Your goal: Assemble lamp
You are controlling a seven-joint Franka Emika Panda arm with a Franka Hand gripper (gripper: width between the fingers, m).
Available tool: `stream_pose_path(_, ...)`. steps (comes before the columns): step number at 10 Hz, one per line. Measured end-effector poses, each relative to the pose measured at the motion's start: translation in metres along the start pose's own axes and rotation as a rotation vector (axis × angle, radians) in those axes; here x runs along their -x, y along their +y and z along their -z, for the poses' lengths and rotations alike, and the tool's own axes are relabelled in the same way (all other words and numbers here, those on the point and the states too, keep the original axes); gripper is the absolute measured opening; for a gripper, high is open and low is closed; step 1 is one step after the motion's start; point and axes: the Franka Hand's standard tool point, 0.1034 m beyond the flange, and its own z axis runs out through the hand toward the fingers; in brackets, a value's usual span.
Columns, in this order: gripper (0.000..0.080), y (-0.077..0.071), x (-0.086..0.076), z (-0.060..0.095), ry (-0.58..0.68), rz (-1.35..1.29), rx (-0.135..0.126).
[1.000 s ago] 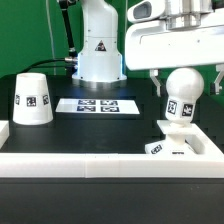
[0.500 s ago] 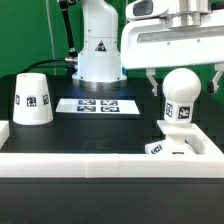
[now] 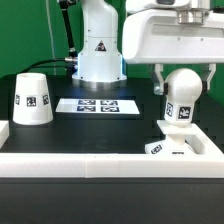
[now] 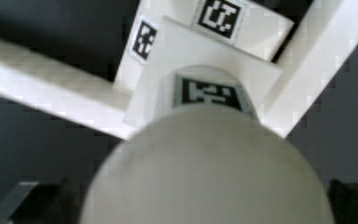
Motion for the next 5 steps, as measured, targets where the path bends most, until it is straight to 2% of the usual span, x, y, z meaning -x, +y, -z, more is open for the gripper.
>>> stream_pose_path(4, 0.0698, 0.0035, 0.0025, -0.0009, -0.003, 0.231, 0.006)
stream_pose_path(5, 0.0698, 0.0067, 0.0032, -0.0012, -0.01, 0.395, 0.013)
